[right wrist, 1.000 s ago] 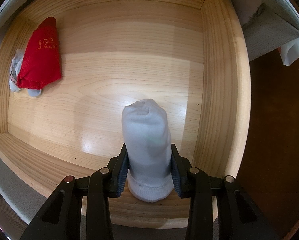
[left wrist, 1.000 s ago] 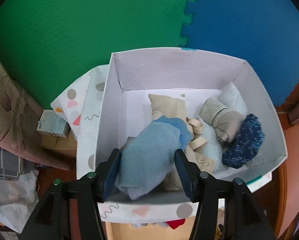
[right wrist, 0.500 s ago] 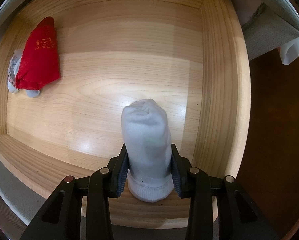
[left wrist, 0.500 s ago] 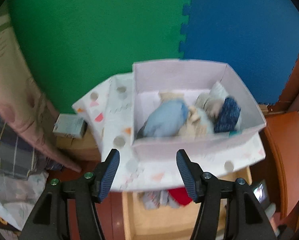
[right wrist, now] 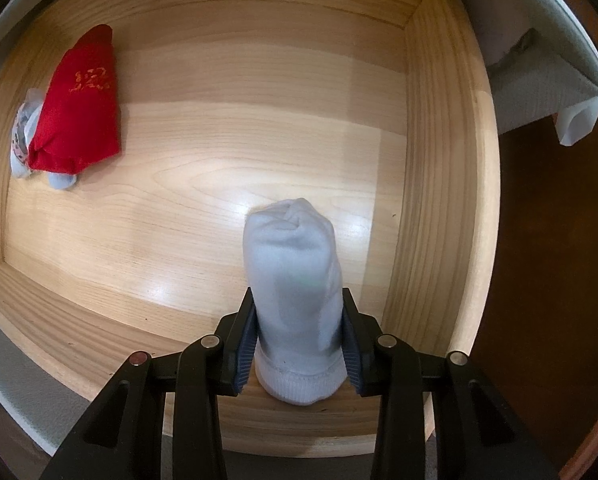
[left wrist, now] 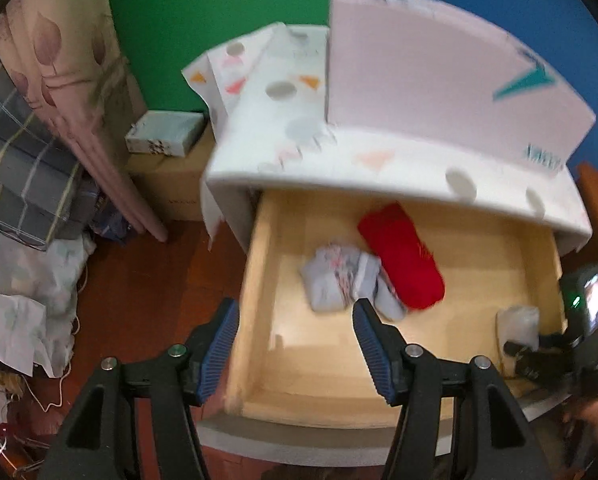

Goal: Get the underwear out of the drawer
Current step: 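Carry the white sock with the right gripper over the white box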

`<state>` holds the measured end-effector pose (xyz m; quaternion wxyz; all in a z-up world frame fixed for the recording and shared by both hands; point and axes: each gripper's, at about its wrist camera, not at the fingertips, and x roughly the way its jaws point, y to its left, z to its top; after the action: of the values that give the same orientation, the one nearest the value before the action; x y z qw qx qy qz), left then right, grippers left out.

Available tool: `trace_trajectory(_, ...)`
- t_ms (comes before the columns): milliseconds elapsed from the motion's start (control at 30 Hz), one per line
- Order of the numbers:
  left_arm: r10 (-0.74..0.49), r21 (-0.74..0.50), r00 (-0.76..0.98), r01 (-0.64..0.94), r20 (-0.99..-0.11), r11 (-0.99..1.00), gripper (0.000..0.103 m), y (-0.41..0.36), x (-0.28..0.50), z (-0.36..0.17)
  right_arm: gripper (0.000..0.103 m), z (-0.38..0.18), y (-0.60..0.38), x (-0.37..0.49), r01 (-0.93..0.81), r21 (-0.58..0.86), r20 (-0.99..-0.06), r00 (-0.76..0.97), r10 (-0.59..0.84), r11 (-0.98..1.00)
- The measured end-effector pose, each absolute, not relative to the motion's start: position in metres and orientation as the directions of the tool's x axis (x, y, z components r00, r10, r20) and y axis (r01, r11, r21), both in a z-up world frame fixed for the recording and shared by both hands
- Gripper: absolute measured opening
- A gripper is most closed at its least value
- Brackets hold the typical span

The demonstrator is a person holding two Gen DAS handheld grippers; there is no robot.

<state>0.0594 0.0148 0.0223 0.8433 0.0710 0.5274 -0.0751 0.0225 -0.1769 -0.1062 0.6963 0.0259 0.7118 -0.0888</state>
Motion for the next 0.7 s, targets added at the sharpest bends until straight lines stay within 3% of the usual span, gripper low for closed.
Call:
trace_trajectory(267,-0.062,0.026,0.383,0.220,-0.922,0.975,0.061,0.003,0.055,-0.017,0.034,-0.094,-0.157,0.015,0.156,-0.111,-0.993,0.033,-0.117,0.981)
trace_trajectory(700,-0.078,-0.022,0.377,0.151,-0.923,0.988,0.061,0.015,0.058,-0.022,0.034,-0.071,-0.140,0.001,0.181,-0.082,-0.983,0.147,-0.109,0.980)
